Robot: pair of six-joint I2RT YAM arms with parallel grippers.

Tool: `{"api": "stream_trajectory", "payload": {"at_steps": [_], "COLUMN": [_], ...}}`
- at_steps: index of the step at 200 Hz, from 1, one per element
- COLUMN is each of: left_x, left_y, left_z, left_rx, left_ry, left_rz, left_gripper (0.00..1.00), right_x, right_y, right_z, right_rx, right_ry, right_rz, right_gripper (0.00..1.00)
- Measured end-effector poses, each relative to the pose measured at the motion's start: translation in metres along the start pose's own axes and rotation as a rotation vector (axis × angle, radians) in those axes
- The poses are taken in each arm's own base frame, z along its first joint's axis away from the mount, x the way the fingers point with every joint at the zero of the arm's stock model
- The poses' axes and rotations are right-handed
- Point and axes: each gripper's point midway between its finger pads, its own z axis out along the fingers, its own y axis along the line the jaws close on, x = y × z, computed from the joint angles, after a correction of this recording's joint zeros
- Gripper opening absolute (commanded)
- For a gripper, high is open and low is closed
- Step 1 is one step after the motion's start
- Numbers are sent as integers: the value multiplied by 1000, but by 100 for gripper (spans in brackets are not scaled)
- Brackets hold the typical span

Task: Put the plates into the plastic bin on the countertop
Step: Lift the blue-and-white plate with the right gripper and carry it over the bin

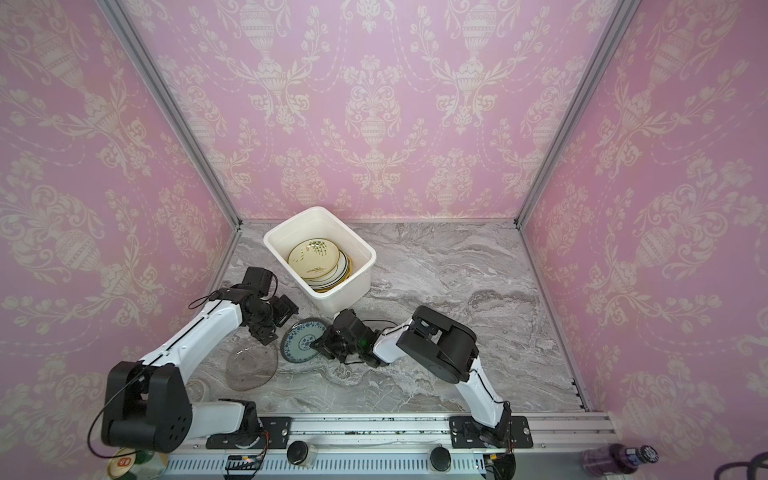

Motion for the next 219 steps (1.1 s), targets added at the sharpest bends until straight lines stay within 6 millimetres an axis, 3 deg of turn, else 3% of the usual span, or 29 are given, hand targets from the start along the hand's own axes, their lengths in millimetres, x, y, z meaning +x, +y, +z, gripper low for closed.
{"api": "stream_trajectory", "payload": {"at_steps": [54, 88, 119, 143, 169, 219], "left_x": [-13, -20, -21, -19, -14, -20], "left_y": [-16, -28, -39, -47, -54, -74], "left_z": [-64, -108, -153, -183, -201, -227], "left_rx": [120, 190, 274, 352, 423, 537], "left_ry": [-153, -242, -307, -350, -374, -470], "left_rz": [25, 43, 66, 88, 133, 241], "left_gripper": [96, 97, 97, 99, 99, 99], "right_x": [24, 40, 50, 54, 53, 5], "right_y": [16, 20, 36, 65, 106, 184], "right_z": [-47, -90, -133, -158, -182, -218], "right_rx": [119, 243, 297, 293, 239, 107], "right_ry": [82, 134, 147, 138, 100, -61], "right_rz": [-133, -282, -396, -461, -488, -408], "right_gripper": [0, 0, 0, 0, 0, 0]}}
